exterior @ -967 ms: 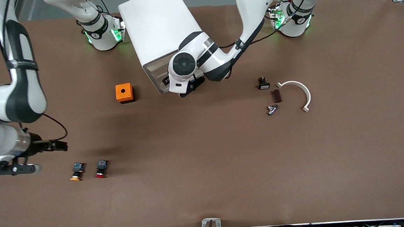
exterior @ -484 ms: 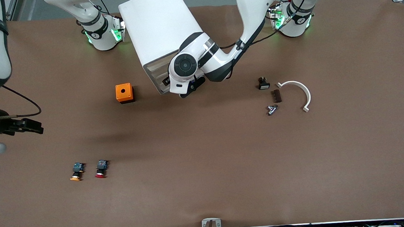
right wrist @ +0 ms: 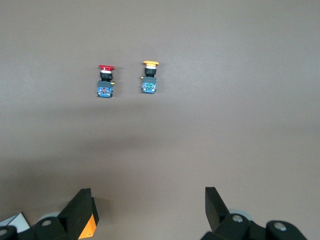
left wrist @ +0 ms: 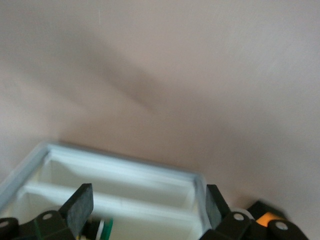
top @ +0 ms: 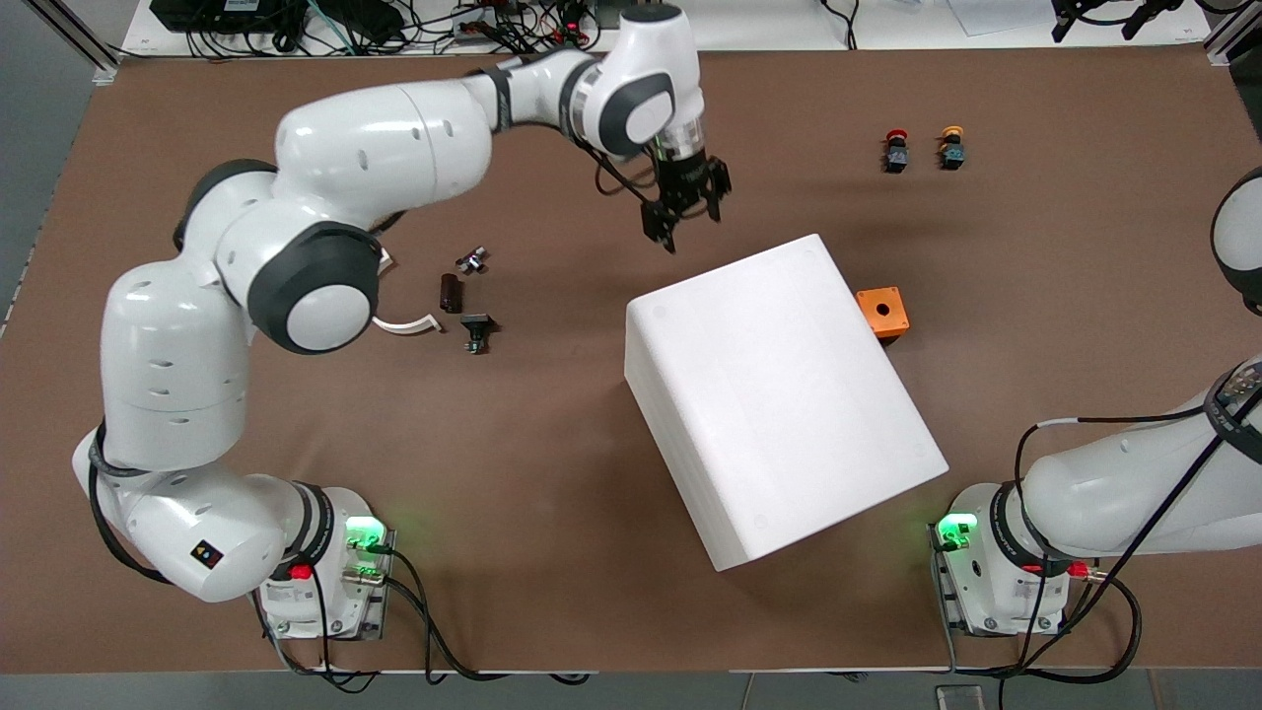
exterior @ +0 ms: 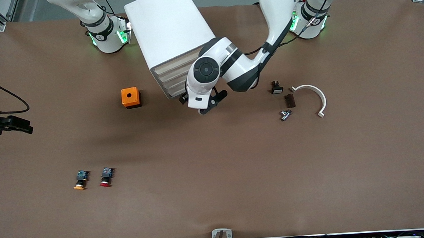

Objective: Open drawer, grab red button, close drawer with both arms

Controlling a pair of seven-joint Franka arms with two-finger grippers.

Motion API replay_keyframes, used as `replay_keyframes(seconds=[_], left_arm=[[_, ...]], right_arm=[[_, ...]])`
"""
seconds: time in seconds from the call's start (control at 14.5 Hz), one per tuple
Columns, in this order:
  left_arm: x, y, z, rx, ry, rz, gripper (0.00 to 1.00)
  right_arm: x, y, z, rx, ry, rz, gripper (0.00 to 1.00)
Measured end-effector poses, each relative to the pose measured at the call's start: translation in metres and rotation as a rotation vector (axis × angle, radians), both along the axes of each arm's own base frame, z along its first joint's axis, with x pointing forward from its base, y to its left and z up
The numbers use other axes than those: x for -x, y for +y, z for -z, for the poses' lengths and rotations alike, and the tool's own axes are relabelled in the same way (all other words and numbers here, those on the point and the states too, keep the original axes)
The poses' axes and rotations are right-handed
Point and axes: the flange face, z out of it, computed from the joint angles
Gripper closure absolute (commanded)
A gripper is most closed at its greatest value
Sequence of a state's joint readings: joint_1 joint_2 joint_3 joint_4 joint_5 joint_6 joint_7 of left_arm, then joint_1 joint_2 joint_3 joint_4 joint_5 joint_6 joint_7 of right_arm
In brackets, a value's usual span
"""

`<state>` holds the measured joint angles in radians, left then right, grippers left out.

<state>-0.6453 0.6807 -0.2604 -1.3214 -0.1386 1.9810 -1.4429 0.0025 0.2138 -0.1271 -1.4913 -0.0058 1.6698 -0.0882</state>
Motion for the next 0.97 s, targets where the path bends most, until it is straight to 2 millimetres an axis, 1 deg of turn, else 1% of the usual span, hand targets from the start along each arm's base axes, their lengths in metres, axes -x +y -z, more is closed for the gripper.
replay_keyframes(seconds=[0.14,0.28,0.41,0.55,0.69,0.9,0.97], left_arm=[[-0.03,0.03,-0.047,0.026,-0.085,0.01,0.01],[-0.055,0.074,-0.096,0.033,-0.129,0.051,0.01],[-0.074,0.122,-0.135,0.03,-0.155,0.106,0.01],[-0.088,0.169,-0.161,0.016,-0.155,0.174,0.01],[-0.098,0.22,-0.182,0.001,-0.137,0.246,0.01],[-0.107,0.295,-0.208,-0.005,-0.108,0.336,0.01],[-0.111,0.317,-0.214,-0.003,-0.108,0.351,0.01]], right_arm=[[0.001,-0.003,0.001,-0.001,0.009,0.005,0.0],[0.003,-0.011,0.001,-0.002,0.017,0.018,0.0],[0.004,-0.014,0.001,-0.002,0.016,0.023,0.0],[0.003,-0.013,-0.001,-0.001,0.012,0.022,0.0],[0.003,-0.013,-0.004,-0.001,0.007,0.022,0.0],[0.01,-0.011,-0.009,-0.008,0.053,0.022,0.0],[0.013,-0.01,-0.015,-0.01,0.064,0.022,0.0]])
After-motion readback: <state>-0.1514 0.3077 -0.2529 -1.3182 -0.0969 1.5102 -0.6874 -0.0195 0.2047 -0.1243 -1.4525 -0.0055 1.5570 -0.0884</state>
